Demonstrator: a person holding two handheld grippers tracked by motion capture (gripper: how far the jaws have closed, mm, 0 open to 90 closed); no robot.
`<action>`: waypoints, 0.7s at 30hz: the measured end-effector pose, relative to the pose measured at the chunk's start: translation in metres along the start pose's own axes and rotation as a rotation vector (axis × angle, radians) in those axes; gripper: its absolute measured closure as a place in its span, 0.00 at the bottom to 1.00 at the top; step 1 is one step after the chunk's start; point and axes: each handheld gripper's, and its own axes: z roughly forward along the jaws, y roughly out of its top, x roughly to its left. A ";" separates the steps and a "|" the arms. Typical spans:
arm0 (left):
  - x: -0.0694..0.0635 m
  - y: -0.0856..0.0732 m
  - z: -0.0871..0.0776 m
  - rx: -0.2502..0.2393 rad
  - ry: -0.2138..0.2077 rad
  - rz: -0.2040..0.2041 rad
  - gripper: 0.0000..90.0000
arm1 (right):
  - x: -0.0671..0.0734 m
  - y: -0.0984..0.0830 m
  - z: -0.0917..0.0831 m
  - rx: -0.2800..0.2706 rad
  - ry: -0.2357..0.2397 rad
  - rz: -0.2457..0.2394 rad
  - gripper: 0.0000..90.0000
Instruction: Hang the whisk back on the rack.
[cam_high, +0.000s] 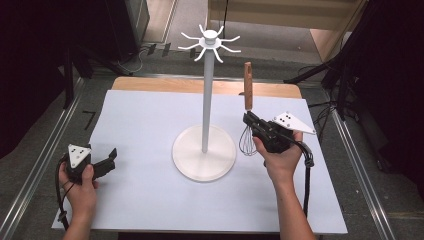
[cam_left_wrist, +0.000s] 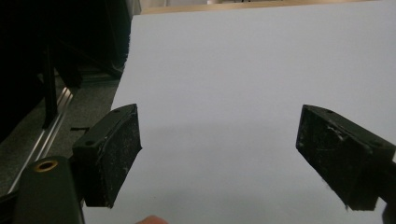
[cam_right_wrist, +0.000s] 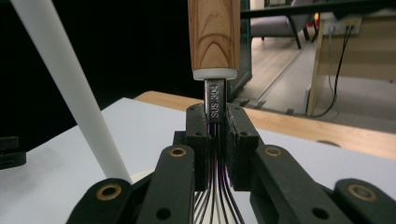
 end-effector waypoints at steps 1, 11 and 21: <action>0.000 0.000 0.000 -0.001 0.000 -0.001 0.16 | 0.001 0.000 -0.001 -0.008 0.009 0.000 0.92; 0.000 0.000 0.000 -0.002 -0.001 -0.001 0.16 | 0.013 0.008 -0.010 -0.110 0.070 -0.018 0.92; 0.000 0.000 0.000 0.001 -0.001 0.001 0.16 | 0.023 0.016 -0.019 -0.175 0.104 -0.027 0.92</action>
